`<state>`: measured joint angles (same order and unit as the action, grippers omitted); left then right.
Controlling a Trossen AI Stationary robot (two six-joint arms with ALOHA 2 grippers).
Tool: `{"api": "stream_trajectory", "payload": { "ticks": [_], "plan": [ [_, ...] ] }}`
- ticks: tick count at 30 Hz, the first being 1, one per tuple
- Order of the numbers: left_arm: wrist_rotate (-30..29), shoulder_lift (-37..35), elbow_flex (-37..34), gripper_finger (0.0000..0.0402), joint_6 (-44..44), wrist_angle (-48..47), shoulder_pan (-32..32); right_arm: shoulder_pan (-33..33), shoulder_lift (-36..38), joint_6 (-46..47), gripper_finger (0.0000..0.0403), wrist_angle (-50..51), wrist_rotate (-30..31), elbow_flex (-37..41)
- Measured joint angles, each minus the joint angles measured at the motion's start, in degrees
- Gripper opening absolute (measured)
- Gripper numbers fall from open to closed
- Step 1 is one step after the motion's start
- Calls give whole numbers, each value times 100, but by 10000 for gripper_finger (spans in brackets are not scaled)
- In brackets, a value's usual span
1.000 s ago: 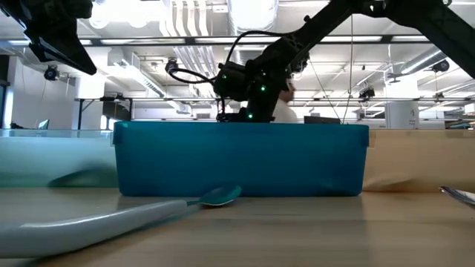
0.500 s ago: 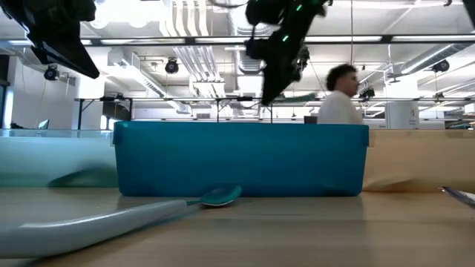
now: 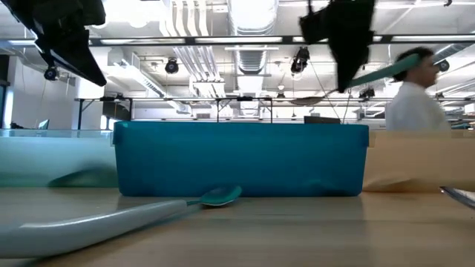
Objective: Sort silverware by color (type)
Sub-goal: Put the green spoon into the orange bin
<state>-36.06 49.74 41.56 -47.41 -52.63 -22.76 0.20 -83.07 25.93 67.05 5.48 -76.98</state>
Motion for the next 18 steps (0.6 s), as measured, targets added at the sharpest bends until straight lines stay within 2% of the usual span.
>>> {"api": "stream_trajectory", "payload": {
  "ticks": [7, 14, 18],
  "plan": [
    [21, 181, 0, 39, 189, 895, 0, 581, 390, 963, 28, -4, -12, 1064],
    [526, 409, 0, 39, 390, 1885, 0, 966, 526, 1537, 30, -53, -105, 1794],
    [956, 624, 0, 39, 442, 2333, 0, 1110, 536, 1760, 69, -57, -117, 1954]
  ]
}}
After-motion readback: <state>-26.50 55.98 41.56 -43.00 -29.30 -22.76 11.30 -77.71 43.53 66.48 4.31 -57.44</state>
